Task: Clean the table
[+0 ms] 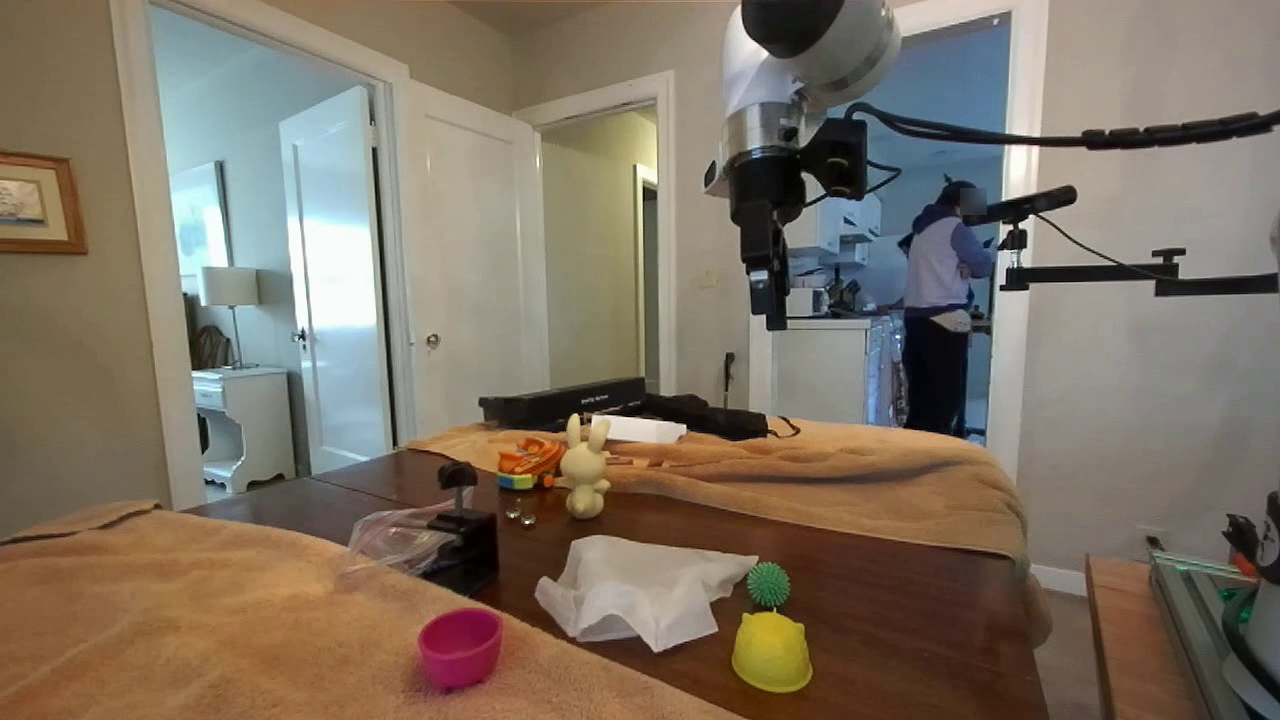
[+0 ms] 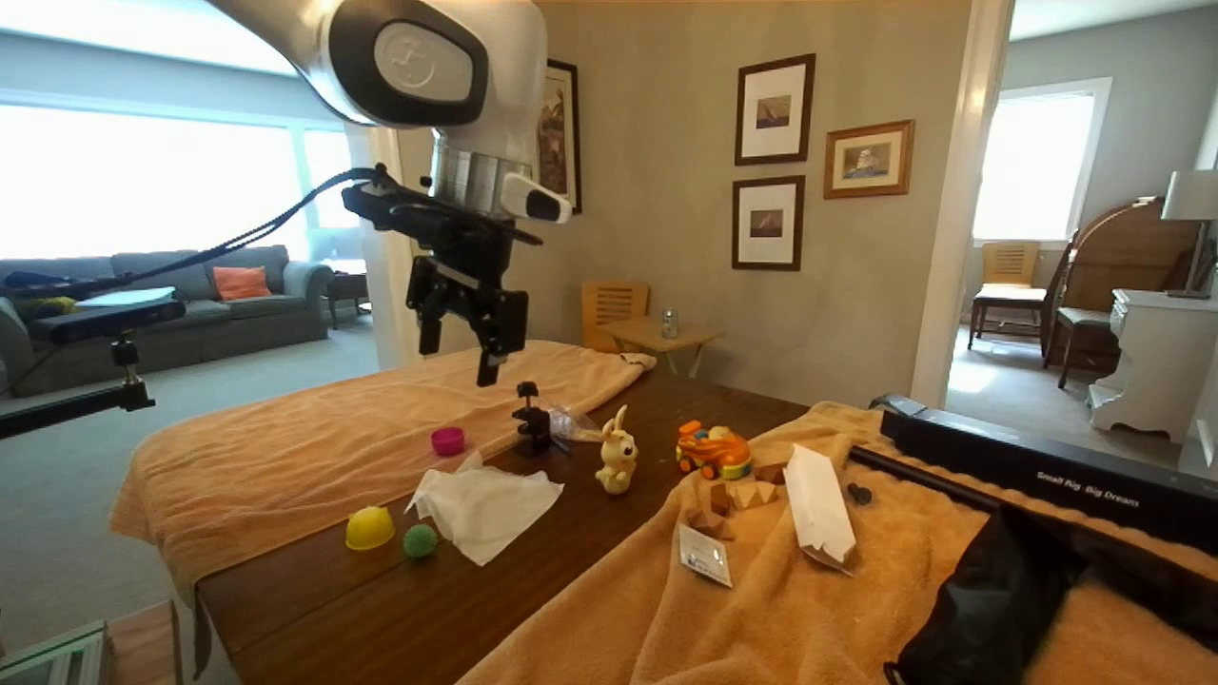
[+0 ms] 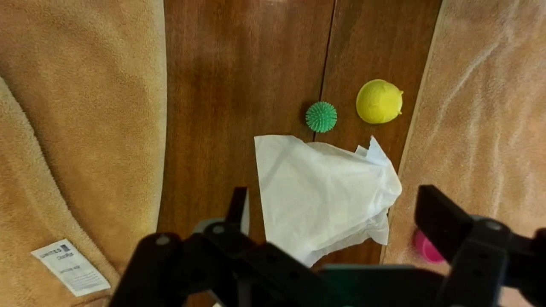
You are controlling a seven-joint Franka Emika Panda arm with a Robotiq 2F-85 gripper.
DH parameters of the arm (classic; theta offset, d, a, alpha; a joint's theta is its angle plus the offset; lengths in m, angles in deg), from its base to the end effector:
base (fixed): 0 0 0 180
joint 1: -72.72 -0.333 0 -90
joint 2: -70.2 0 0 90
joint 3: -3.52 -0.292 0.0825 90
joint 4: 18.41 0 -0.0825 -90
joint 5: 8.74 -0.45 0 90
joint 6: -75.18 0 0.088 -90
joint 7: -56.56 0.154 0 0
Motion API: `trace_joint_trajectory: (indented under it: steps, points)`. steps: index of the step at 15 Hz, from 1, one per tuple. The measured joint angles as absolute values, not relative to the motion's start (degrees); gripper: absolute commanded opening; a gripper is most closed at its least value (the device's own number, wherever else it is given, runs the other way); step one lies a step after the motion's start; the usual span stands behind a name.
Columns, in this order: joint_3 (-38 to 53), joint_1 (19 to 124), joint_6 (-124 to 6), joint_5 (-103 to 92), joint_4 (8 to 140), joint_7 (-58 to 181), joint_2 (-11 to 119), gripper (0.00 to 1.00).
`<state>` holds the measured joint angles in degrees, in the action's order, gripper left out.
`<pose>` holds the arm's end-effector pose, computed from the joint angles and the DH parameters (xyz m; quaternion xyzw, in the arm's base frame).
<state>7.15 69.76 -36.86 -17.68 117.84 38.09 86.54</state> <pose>0.4951 0.0128 0.3201 -0.9870 -0.1219 0.0550 0.0892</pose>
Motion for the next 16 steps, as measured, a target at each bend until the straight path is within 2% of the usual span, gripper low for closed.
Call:
trace_joint_trajectory:
  steps: [9, 16]
  points:
    - [6.87, 70.38, -37.60, -17.56, 119.43, 37.86, 85.71, 1.00]
    - [3.56, 67.02, -51.14, -18.22, 120.99, 34.42, 76.74, 1.00]
